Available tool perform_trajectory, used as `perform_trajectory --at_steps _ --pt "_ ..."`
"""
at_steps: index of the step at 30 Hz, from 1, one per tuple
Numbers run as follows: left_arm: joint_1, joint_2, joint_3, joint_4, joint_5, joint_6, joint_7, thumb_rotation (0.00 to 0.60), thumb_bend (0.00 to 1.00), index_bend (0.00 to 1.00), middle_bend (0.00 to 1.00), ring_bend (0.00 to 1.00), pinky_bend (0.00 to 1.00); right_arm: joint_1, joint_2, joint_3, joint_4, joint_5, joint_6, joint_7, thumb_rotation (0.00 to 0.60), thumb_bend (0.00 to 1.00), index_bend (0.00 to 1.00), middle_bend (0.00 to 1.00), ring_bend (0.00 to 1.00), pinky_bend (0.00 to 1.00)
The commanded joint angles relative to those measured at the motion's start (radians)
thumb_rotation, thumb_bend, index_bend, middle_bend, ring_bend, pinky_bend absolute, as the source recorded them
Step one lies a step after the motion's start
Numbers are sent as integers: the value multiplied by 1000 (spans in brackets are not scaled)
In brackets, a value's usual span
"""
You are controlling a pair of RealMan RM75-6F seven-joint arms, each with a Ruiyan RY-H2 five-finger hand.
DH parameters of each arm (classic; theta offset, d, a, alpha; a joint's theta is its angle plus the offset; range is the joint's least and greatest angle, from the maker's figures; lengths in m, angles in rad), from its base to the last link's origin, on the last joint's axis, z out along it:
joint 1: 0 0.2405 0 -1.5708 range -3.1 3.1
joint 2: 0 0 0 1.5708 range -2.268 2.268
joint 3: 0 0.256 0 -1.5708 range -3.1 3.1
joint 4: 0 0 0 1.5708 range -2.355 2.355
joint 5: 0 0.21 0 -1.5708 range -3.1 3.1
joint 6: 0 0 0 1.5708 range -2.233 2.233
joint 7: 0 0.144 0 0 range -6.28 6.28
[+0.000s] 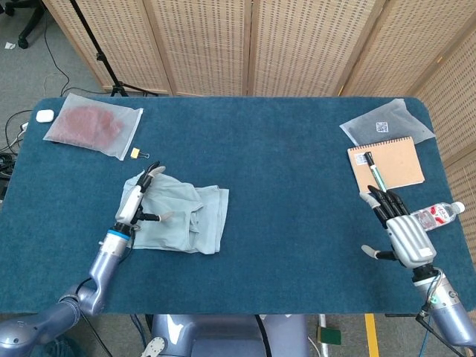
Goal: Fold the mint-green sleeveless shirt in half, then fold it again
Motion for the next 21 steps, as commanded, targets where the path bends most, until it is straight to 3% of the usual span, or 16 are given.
perform_trajectory --at_steps 1,21 --pt "-5 -31 -5 50 -3 -24 -80 600 0 0 0 0 0 0 0 0 1 1 -1 0 600 0 0 0 0 1" --pt "-16 -125 8 237 6 -58 -181 600 0 0 0 0 0 2 0 0 5 2 -3 5 600 0 0 0 0 1"
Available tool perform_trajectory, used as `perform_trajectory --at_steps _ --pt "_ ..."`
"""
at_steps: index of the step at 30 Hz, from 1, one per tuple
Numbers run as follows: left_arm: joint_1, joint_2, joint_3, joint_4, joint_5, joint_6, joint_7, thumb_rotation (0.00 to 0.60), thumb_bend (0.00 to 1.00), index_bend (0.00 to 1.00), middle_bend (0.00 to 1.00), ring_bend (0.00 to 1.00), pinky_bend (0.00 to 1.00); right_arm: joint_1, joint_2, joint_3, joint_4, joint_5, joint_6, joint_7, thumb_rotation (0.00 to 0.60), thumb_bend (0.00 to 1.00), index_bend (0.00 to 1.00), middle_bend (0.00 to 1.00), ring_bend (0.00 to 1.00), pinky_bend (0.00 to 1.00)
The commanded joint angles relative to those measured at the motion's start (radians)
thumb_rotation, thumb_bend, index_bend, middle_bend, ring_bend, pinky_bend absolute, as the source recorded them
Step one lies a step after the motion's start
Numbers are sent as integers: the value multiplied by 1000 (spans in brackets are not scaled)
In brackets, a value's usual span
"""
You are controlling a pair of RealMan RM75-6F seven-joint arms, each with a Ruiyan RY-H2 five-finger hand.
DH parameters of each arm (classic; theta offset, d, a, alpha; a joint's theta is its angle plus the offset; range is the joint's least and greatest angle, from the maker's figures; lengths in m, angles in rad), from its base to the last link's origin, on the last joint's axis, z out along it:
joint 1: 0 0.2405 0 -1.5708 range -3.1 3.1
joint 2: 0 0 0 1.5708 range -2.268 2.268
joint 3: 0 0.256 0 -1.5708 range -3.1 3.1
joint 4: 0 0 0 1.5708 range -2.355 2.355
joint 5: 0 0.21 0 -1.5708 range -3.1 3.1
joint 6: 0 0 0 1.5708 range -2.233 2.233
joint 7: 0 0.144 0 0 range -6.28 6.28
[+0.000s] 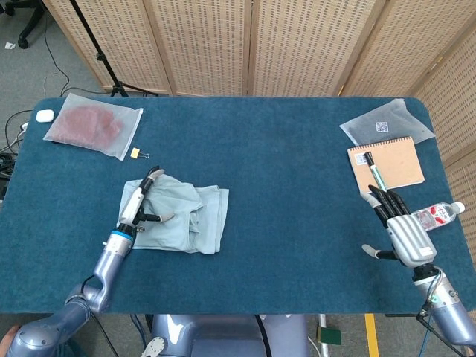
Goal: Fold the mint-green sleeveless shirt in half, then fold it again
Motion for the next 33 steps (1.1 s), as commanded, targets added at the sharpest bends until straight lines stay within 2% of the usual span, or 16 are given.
perform_trajectory --at_steps 1,10,17,19,21,22,25,29,33 --pt "0 0 -2 2 2 13 -10 600 0 0 0 0 0 0 1 0 0 -1 1 1 600 0 0 0 0 1" --pt "10 58 -23 -67 14 138 -32 600 0 0 0 0 0 -3 3 -3 -7 -8 8 -1 600 0 0 0 0 1" --pt "34 169 -32 -234 32 239 14 600 0 0 0 0 0 -7 6 -5 -13 -14 16 -4 600 0 0 0 0 1" --pt "48 235 -35 -338 35 263 78 600 0 0 0 0 0 -9 9 -5 -16 -16 22 -2 600 0 0 0 0 1" --pt "70 352 -40 -486 52 315 175 600 0 0 0 0 0 -12 12 -6 -20 -23 32 -1 600 0 0 0 0 1" --pt "83 418 -39 -585 54 322 233 600 0 0 0 0 0 -13 14 -7 -22 -27 35 -1 600 0 0 0 0 1" --pt "109 566 -37 -783 57 326 377 600 0 0 0 0 0 -16 16 -9 -26 -34 42 -1 600 0 0 0 0 1" --pt "140 701 -24 -921 50 315 556 600 0 0 0 0 0 -18 19 -12 -32 -43 49 -4 600 0 0 0 0 1" --pt "185 797 -9 -992 16 313 756 600 0 0 0 0 0 -23 21 -13 -40 -51 63 -13 600 0 0 0 0 1"
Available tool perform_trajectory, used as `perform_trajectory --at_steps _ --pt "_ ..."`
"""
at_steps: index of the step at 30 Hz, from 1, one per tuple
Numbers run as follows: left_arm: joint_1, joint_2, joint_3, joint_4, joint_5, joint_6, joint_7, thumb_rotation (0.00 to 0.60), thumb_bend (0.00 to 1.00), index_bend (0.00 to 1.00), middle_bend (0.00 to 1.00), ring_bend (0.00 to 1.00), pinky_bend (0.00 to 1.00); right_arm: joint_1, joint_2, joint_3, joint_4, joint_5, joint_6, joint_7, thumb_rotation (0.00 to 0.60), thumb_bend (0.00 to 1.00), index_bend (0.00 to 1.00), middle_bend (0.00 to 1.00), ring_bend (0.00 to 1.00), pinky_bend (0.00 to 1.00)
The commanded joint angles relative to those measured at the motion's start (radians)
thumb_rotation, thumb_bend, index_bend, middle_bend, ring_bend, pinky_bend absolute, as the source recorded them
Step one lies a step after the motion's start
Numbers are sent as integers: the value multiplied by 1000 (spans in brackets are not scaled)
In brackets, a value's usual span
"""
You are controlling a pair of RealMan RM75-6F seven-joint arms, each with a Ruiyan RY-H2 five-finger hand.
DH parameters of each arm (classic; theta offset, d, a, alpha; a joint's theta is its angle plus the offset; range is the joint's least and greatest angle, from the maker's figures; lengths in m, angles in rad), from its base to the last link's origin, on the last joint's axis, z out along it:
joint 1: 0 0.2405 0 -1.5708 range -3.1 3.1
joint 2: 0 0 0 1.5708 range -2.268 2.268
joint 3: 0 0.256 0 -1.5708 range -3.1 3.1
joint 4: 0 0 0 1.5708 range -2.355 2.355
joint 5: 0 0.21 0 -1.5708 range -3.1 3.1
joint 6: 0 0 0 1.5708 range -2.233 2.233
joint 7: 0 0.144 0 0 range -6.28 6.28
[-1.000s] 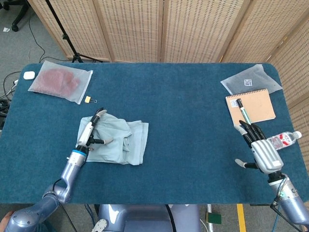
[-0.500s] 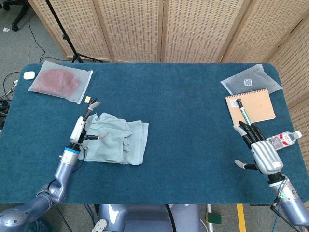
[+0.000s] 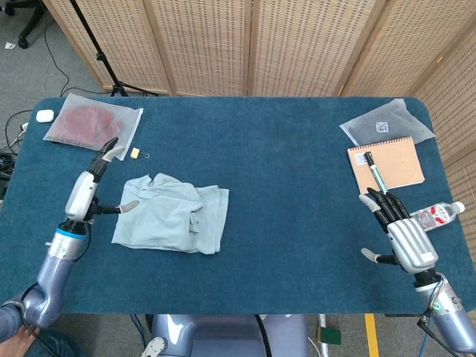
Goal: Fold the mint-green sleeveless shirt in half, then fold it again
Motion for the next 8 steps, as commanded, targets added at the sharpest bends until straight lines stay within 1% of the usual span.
perform_trajectory --at_steps 1,4,5,8 --pt "92 196 25 -155 -45 18 316 600 0 0 0 0 0 -6 1 2 -7 -5 16 -13 600 0 0 0 0 1" --pt "128 221 31 -182 -72 39 407 600 0 0 0 0 0 -13 -3 6 -9 -4 33 -33 600 0 0 0 0 1" --pt "153 230 36 -186 -90 57 451 600 0 0 0 0 0 -19 -7 12 -5 1 46 -54 600 0 0 0 0 0" --pt "201 240 45 -211 -125 84 523 600 0 0 0 0 0 -34 -28 34 8 27 78 -136 600 0 0 0 0 0"
